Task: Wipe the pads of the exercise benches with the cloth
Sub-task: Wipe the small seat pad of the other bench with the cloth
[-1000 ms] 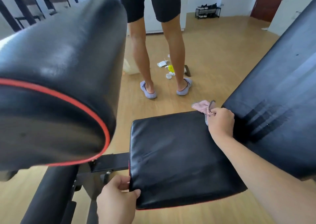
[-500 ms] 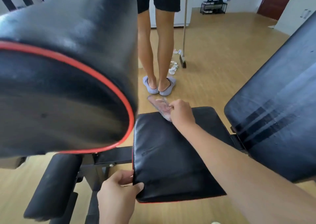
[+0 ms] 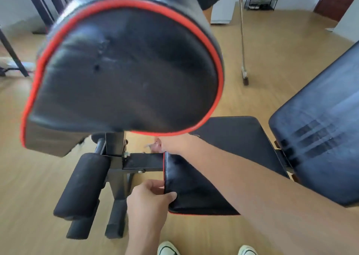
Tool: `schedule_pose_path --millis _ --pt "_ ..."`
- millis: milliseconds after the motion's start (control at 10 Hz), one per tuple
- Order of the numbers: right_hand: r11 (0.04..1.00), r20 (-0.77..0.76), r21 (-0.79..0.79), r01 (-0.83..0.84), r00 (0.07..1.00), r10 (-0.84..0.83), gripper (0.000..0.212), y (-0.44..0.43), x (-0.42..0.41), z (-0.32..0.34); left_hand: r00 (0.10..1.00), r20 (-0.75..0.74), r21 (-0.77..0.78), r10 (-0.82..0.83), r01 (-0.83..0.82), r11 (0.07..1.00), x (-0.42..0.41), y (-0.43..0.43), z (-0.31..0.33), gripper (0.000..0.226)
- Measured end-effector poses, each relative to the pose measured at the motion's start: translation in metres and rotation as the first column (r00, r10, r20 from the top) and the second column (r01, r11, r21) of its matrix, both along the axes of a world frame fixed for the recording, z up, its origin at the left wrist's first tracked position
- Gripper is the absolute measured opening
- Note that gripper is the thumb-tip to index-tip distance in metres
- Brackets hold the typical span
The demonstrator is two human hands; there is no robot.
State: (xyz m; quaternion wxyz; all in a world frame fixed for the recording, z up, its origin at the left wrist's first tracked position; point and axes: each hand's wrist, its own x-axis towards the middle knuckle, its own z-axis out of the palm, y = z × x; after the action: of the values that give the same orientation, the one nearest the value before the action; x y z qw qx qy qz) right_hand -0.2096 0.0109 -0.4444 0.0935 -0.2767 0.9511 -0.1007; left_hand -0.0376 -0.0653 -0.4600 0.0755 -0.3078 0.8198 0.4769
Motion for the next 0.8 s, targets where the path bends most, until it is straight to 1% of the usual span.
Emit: schedule_pose_path --millis 100,200,300,400,500,600,700,800 --pt "0.963 0.088 -0.153 -0.223 0.967 0.238 0.023 0.02 0.037 -0.004 0.999 0.052 -0.068 -0.015 0.018 0.998 0.004 -0.002 0.005 0.027" --pt "0.904 0.256 -0.016 -0.428 0.872 0.418 0.021 0.025 0.053 0.009 0.996 0.088 -0.119 -0.025 0.035 0.992 0.009 -0.004 0.008 0.036" --pt "0.891 0.144 0.129 -0.436 0.897 0.418 0.017 0.021 0.01 0.006 0.996 0.094 -0.091 -0.012 0.021 0.996 0.01 -0.005 0.009 0.035" --pt "0.972 -0.002 0.124 -0.202 0.979 0.204 0.022 0.029 -0.033 -0.01 0.997 0.08 -0.068 0.007 -0.001 0.998 0.011 -0.005 0.011 0.03" --pt "0.94 -0.017 0.182 -0.289 0.955 0.297 0.023 0.025 -0.013 -0.003 0.997 0.071 -0.075 0.012 -0.007 0.997 0.012 -0.004 0.01 0.034" --pt "0.848 0.127 0.144 -0.509 0.86 0.495 0.022 0.019 0.052 0.014 0.998 0.055 -0.098 0.031 -0.025 0.995 0.014 -0.006 0.009 0.042" --pt "0.707 0.166 0.224 -0.671 0.741 0.65 0.019 0.018 0.065 0.015 0.999 0.032 -0.099 0.02 -0.017 0.995 0.016 -0.005 0.006 0.043" --pt "0.796 0.065 0.275 -0.539 0.836 0.544 0.019 0.017 0.008 0.015 0.999 0.036 -0.094 0.001 0.003 0.996 0.013 -0.005 0.0 0.046"
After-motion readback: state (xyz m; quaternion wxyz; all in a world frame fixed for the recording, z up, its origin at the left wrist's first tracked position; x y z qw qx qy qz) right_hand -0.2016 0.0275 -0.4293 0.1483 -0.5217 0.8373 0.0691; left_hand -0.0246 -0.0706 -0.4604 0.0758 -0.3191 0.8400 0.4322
